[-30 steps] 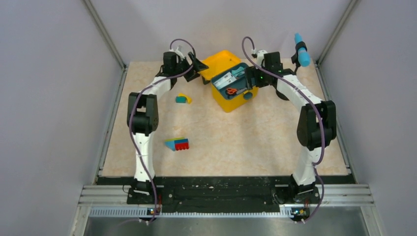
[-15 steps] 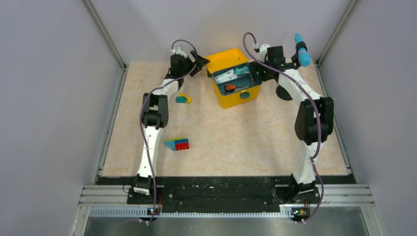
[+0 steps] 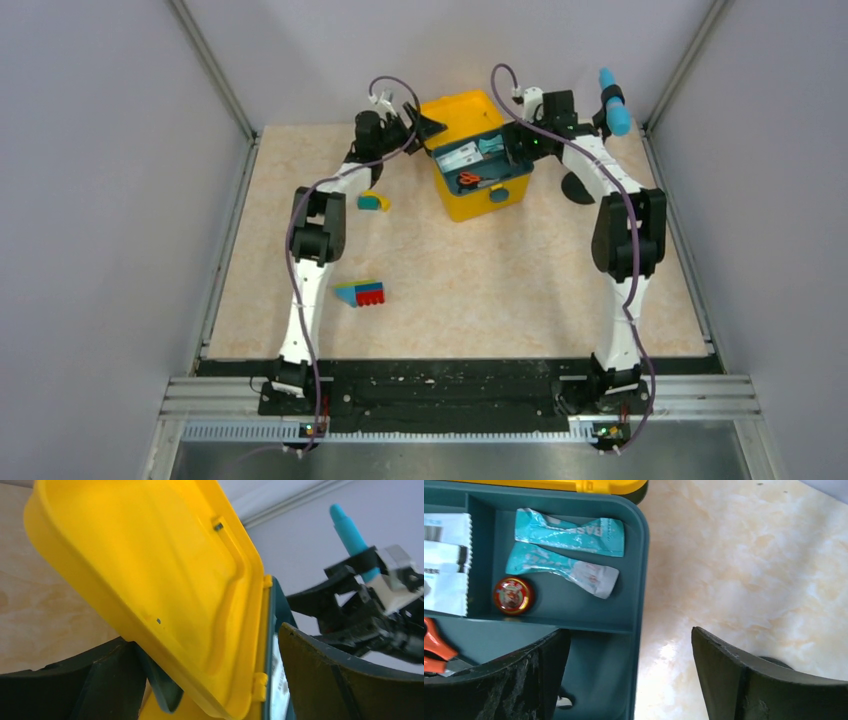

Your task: Organize the medicine kit

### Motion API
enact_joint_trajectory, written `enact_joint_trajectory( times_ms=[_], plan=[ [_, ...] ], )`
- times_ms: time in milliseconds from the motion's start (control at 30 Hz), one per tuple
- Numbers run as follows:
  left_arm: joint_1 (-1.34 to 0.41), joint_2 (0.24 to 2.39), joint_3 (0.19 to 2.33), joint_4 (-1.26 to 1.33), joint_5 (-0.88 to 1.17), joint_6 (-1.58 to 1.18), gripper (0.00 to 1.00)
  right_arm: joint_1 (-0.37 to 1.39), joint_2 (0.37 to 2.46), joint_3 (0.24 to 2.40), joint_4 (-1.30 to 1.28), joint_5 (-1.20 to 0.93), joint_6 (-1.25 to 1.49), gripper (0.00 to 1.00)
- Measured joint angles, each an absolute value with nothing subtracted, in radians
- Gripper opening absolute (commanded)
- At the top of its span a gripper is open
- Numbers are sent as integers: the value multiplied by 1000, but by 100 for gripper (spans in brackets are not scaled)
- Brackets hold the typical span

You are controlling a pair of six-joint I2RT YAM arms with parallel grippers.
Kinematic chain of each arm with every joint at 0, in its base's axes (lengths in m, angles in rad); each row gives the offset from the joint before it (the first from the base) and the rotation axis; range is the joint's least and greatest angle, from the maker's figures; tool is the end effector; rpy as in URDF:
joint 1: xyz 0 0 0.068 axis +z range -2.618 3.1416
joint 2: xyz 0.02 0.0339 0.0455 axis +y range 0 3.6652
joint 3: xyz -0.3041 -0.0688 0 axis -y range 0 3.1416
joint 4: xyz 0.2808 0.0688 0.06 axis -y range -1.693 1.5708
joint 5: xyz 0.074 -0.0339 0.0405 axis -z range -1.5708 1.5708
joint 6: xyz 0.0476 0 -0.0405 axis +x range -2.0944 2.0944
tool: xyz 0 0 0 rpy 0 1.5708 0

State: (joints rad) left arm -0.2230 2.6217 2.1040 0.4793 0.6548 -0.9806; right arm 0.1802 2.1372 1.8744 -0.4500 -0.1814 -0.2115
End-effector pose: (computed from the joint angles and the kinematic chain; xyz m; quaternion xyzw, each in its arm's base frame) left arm 0.6463 -0.1763 0.1735 -0.0451 0.7164 -0.5627 0.4100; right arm 0.5507 0.1091 0.2761 -0.2132 0.8810 0.0759 0.4155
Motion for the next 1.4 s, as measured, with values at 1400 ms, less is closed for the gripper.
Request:
enact_joint_trajectory(
  times_ms=[1400],
  plan=[
    [-356,1887,1615,104,662,-307,99,87,1485,925,-49,-826,215,90]
  ],
)
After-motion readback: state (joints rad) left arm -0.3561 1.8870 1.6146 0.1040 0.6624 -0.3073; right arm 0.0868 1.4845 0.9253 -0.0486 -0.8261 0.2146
